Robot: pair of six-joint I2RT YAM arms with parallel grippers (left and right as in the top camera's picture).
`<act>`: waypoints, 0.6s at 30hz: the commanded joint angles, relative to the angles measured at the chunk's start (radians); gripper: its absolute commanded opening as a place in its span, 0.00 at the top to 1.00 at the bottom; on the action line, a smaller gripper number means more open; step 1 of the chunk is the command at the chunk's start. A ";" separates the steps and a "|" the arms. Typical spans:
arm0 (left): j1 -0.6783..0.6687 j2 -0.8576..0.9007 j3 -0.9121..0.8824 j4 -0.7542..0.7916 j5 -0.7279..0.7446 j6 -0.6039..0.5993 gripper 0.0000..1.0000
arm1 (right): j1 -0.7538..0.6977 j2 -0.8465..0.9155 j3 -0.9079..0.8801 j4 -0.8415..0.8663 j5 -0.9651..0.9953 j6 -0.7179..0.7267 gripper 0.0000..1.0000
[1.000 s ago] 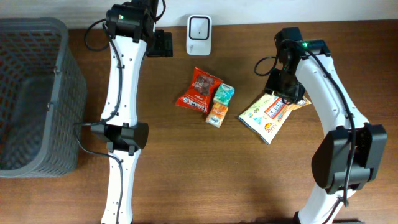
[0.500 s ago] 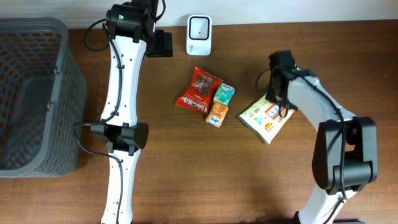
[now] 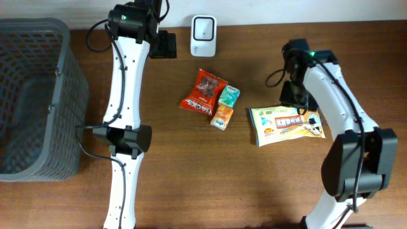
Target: Scan the item barcode
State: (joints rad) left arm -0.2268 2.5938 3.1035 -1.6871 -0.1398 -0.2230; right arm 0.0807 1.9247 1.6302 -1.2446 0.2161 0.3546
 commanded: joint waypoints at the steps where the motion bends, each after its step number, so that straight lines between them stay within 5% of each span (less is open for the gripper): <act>1: 0.001 -0.023 0.007 -0.001 -0.014 0.018 0.01 | 0.000 -0.007 -0.013 -0.047 -0.326 -0.341 0.29; 2: 0.000 -0.023 0.007 -0.001 -0.014 0.018 0.01 | 0.005 -0.005 -0.039 -0.049 -0.318 -0.347 0.27; 3: 0.001 -0.023 0.007 -0.001 -0.014 0.018 0.01 | 0.009 -0.005 -0.068 -0.033 -0.292 -0.346 0.01; 6: 0.001 -0.023 0.007 -0.001 -0.014 0.018 0.01 | 0.007 -0.005 -0.157 0.038 -0.203 -0.249 0.01; 8: 0.001 -0.023 0.007 -0.001 -0.014 0.018 0.01 | -0.008 -0.005 -0.224 0.089 -0.066 -0.106 0.14; 11: 0.001 -0.023 0.007 -0.001 -0.014 0.018 0.01 | -0.051 -0.005 -0.286 0.188 -0.026 -0.020 0.54; 14: 0.000 -0.023 0.007 -0.001 -0.014 0.018 0.01 | -0.108 -0.005 -0.344 0.298 -0.089 -0.020 0.70; 16: 0.000 -0.023 0.007 -0.001 -0.014 0.018 0.01 | -0.138 -0.005 -0.401 0.370 -0.137 -0.020 0.91; 18: 0.001 -0.023 0.007 -0.001 -0.014 0.019 0.01 | -0.150 -0.005 -0.462 0.439 -0.174 -0.020 0.93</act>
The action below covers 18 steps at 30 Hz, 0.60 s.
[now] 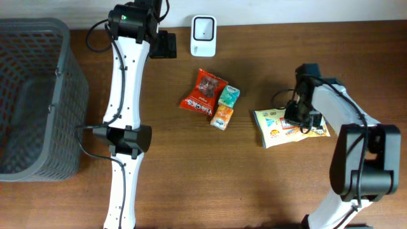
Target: Scan the item barcode
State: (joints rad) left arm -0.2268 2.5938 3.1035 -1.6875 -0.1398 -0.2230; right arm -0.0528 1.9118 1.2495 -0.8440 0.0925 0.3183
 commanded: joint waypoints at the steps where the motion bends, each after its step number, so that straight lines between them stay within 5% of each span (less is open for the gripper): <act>1: 0.001 -0.023 0.007 -0.001 -0.014 0.018 0.01 | -0.018 0.008 -0.114 0.072 -0.080 0.017 0.93; 5: 0.001 -0.023 0.007 -0.001 -0.014 0.018 0.01 | -0.018 0.007 -0.057 0.014 -0.261 0.016 0.59; 11: 0.001 -0.023 0.007 -0.001 -0.014 0.018 0.01 | 0.002 0.007 0.251 -0.332 -0.327 -0.158 0.29; 14: 0.001 -0.023 0.007 -0.001 -0.014 0.018 0.01 | 0.066 0.008 0.293 -0.419 -0.325 -0.184 0.01; 18: 0.001 -0.023 0.007 -0.001 -0.014 0.018 0.01 | 0.221 0.010 0.255 -0.378 -0.126 -0.042 0.01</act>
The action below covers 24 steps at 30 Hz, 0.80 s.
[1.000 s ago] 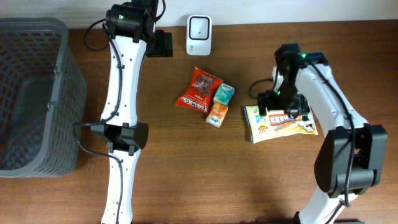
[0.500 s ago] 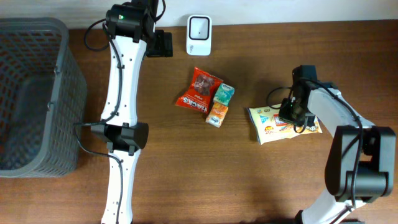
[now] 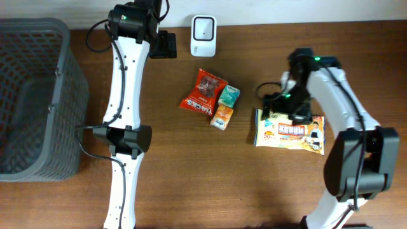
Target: Scan the item barcode
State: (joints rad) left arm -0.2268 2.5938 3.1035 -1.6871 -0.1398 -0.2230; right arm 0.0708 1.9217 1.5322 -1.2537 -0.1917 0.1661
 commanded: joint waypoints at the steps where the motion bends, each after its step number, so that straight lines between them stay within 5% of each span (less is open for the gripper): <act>1: 0.001 -0.023 0.007 -0.001 -0.014 0.018 0.01 | 0.142 0.000 -0.046 0.055 0.252 0.190 0.01; 8: 0.001 -0.023 0.007 -0.001 -0.014 0.018 0.01 | 0.295 0.000 -0.188 0.206 0.442 0.322 0.01; 17: 0.001 -0.023 0.007 -0.001 -0.014 0.018 0.01 | 0.294 0.002 -0.397 0.441 0.544 0.370 0.02; 22: 0.001 -0.023 0.007 -0.001 -0.014 0.018 0.01 | 0.294 0.002 -0.416 0.504 0.544 0.370 0.85; 23: 0.001 -0.023 0.007 -0.001 -0.014 0.018 0.01 | 0.294 0.002 -0.410 0.507 0.536 0.371 0.96; 24: 0.001 -0.023 0.007 -0.001 -0.014 0.018 0.01 | 0.294 0.002 -0.395 0.504 0.495 0.370 0.96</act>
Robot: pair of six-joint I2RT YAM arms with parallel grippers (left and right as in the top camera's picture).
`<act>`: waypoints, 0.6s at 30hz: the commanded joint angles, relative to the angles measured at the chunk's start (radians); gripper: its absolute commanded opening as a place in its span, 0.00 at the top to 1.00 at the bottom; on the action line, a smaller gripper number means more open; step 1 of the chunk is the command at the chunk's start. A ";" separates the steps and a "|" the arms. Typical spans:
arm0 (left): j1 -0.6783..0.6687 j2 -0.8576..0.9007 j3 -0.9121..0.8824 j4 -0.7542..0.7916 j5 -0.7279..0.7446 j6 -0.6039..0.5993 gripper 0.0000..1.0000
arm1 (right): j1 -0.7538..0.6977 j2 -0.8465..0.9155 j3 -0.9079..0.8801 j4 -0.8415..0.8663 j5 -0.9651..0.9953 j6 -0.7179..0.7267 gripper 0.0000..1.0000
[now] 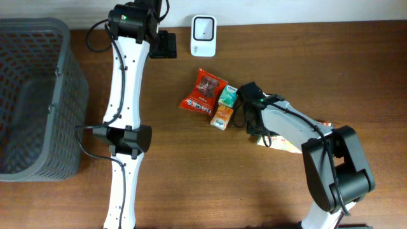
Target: Scan the item barcode
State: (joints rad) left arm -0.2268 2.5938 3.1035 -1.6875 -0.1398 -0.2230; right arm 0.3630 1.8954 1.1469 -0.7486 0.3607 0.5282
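A yellow and white snack packet [283, 145] lies at the right of the middle, mostly hidden under my right arm; one corner [325, 125] shows beyond the arm. My right gripper [256, 124] is low over the packet's left end, and its fingers are hidden from above. The white scanner [203, 27] stands at the table's far edge. My left gripper [166, 44] rests just left of the scanner, a dark block whose jaws I cannot make out.
A red snack packet [203, 92], a teal packet [229, 95] and an orange packet [222, 116] lie together just left of my right gripper. A grey mesh basket [35, 95] fills the left edge. The left arm [124, 102] stretches up the table.
My right arm has swung left and down, so its gripper is now by the packet's left end, near the teal and orange packets. The arm now covers most of the packet. The left arm is unchanged.
At first my right gripper hovered at the packet's far edge. It was then down on the packet, which had turned slightly. After that the packet lay lower and squarer, with the gripper at its upper left. Now the gripper is at its left end.
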 commanded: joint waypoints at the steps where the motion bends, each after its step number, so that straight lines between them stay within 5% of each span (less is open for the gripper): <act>1: 0.001 -0.023 0.007 -0.001 -0.014 0.018 0.01 | 0.002 0.029 0.021 -0.011 -0.125 0.007 0.96; 12: 0.001 -0.023 0.007 -0.001 -0.014 0.018 0.01 | -0.122 0.027 0.546 -0.291 -0.863 -0.216 0.96; 18: 0.001 -0.023 0.007 -0.001 -0.014 0.018 0.01 | -0.443 0.029 0.558 -0.353 -1.279 -0.315 0.96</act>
State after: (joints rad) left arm -0.2268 2.5938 3.1035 -1.6871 -0.1402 -0.2230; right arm 0.0673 1.9297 1.6855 -1.0897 -0.6876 0.2634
